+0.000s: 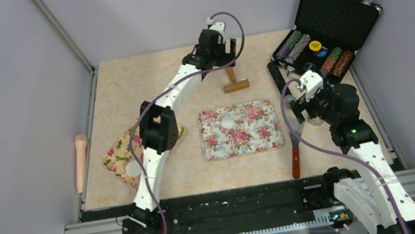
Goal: Roll out the dumpling wrappers from the dough
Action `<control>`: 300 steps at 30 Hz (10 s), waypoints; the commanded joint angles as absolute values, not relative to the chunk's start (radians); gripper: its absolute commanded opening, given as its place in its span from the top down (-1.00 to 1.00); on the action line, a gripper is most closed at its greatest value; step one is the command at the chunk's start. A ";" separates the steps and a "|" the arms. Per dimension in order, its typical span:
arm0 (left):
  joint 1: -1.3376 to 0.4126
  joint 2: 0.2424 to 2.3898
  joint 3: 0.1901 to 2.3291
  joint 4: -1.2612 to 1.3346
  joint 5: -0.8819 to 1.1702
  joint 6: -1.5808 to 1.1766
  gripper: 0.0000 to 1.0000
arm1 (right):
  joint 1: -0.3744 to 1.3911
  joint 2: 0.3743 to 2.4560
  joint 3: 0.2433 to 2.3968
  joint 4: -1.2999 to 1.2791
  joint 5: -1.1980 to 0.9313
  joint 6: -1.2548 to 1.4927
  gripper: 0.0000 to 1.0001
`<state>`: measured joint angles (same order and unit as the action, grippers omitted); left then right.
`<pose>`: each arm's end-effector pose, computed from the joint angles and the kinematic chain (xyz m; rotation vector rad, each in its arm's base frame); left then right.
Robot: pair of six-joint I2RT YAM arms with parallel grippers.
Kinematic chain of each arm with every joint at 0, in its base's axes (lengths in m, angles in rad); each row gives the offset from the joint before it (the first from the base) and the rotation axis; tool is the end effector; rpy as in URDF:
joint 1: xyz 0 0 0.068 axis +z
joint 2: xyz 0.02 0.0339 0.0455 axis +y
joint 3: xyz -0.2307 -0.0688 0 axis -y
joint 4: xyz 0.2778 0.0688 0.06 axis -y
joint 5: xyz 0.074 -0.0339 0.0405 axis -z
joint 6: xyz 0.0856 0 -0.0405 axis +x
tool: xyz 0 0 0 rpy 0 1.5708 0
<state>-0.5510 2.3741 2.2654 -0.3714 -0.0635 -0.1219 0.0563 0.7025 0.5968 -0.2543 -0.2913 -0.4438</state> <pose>0.5226 -0.3148 0.2296 0.4014 2.0291 -0.3522 0.2707 0.0399 0.2380 -0.6589 1.7981 0.0204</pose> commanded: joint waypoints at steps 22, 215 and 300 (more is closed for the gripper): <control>-0.560 2.646 2.400 -0.438 -0.049 -0.461 -0.68 | 0.057 0.678 0.639 -0.250 -0.311 -0.438 -0.75; -0.687 1.667 1.513 -0.501 0.831 0.172 -0.10 | 0.035 1.164 0.943 -0.266 -1.341 0.045 1.00; -0.658 1.636 1.439 -0.339 0.701 0.003 1.00 | 0.094 1.099 0.768 0.063 -1.246 0.132 -0.20</control>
<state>-0.6605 1.6459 1.4303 -0.4187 0.7074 0.0235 0.0593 1.0954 0.7109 0.2371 -1.3231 0.3340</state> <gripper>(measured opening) 0.393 0.573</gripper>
